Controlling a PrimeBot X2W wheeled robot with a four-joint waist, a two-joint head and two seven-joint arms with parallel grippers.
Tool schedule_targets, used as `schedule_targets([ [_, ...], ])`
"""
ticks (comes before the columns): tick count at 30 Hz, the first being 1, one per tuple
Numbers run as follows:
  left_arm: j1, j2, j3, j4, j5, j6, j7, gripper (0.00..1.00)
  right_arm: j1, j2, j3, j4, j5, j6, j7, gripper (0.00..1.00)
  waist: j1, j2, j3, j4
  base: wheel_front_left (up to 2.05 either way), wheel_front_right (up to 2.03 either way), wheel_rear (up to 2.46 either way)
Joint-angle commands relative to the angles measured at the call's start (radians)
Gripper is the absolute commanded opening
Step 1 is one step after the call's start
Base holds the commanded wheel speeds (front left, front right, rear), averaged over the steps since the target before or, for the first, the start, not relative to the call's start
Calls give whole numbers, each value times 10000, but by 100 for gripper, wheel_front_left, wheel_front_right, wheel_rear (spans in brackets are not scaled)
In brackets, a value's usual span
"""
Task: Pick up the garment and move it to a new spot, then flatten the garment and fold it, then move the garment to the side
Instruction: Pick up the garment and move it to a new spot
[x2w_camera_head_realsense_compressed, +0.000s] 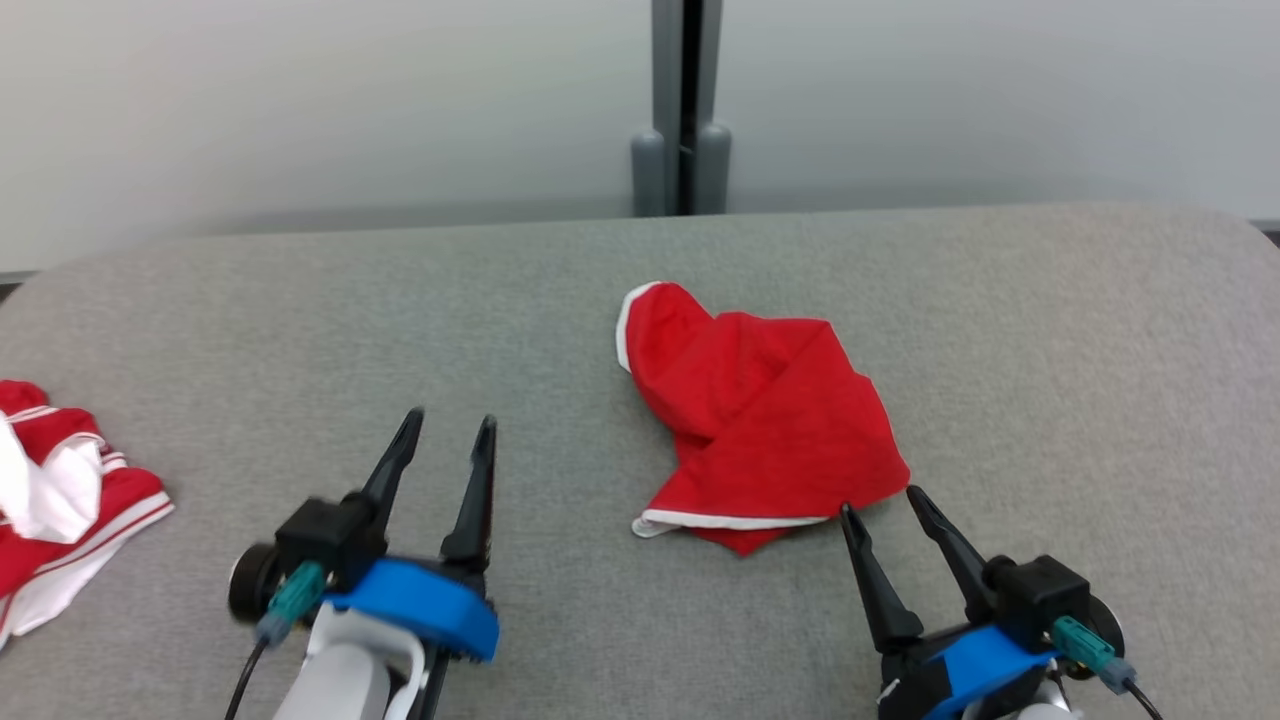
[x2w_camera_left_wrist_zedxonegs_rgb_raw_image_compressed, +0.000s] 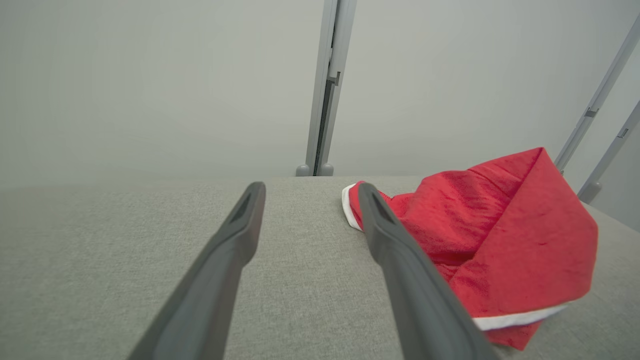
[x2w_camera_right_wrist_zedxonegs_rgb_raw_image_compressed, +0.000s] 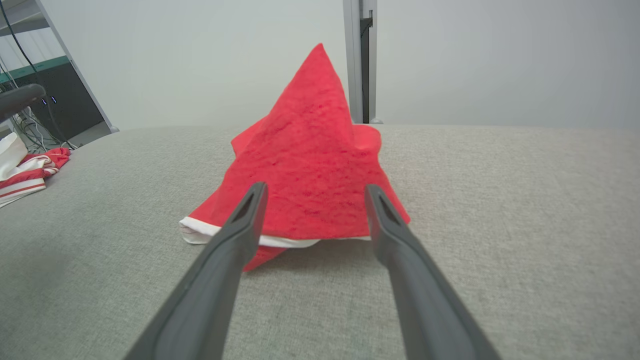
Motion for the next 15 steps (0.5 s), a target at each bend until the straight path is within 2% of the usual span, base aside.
schedule_targets([
  [1,400,-32,283,-239,181,-65,-30,100,240,-7,-125,-55,-18,1,-6,100,1,0,-150,85,0,0,0],
  [11,2889,-574,1565,-1231,990,-161,-29,100,1280,-5,-822,-182,-132,1,-6,100,1,0,-1050,340,0,0,0],
  [15,3387,-700,1603,-1262,1134,-153,-29,100,1464,-7,-858,-156,-187,1,-6,100,1,0,-1188,317,0,0,0],
])
